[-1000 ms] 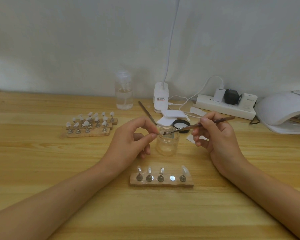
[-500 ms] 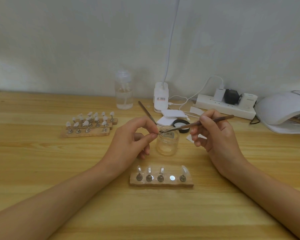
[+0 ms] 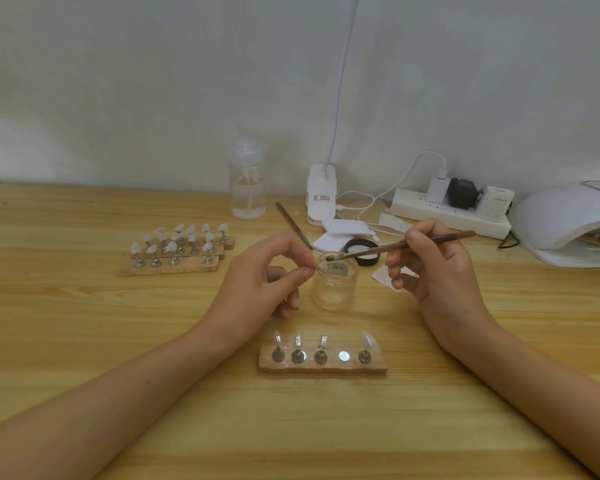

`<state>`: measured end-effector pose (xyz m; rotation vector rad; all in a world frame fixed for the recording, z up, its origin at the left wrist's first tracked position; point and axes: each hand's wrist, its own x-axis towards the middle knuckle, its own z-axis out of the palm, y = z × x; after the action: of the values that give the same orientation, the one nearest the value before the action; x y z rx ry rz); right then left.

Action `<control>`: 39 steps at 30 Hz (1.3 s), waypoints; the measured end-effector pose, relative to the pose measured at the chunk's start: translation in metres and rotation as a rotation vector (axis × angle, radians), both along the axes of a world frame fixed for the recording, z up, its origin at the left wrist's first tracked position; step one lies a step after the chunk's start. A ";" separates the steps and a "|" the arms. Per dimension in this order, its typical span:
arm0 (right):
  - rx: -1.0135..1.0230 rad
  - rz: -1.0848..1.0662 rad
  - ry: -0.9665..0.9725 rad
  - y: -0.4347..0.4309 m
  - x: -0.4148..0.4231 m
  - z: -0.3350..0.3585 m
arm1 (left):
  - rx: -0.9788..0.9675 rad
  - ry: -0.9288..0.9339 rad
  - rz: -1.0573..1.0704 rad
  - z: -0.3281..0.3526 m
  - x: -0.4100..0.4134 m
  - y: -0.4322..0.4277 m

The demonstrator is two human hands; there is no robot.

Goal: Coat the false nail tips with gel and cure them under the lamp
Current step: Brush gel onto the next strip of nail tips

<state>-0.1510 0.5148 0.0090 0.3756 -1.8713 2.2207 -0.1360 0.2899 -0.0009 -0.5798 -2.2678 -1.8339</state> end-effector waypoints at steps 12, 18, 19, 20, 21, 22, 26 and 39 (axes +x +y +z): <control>-0.010 0.041 0.049 -0.002 0.000 0.001 | 0.007 -0.006 0.002 0.000 0.000 0.001; 0.031 -0.045 0.009 0.000 -0.001 -0.001 | 0.012 -0.012 0.002 0.001 0.001 0.001; 0.014 -0.038 0.014 0.000 0.000 0.000 | 0.010 -0.012 0.003 0.001 0.001 0.001; -0.001 -0.023 0.026 0.000 0.000 0.000 | 0.010 -0.013 0.003 0.001 0.001 0.001; -0.007 -0.001 0.039 -0.001 0.000 0.000 | 0.011 -0.014 0.004 0.001 0.001 0.001; -0.004 0.019 0.050 -0.002 0.001 0.001 | 0.012 -0.014 0.005 0.001 0.000 0.001; 0.037 0.014 0.040 -0.003 0.002 0.001 | 0.013 -0.009 0.007 0.000 0.000 0.001; 0.016 -0.179 0.025 0.007 0.002 0.003 | 0.014 -0.026 0.020 -0.002 -0.002 0.001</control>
<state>-0.1493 0.5223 0.0123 0.2280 -1.8331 2.0757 -0.1380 0.2909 -0.0025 -0.5326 -2.2665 -1.8573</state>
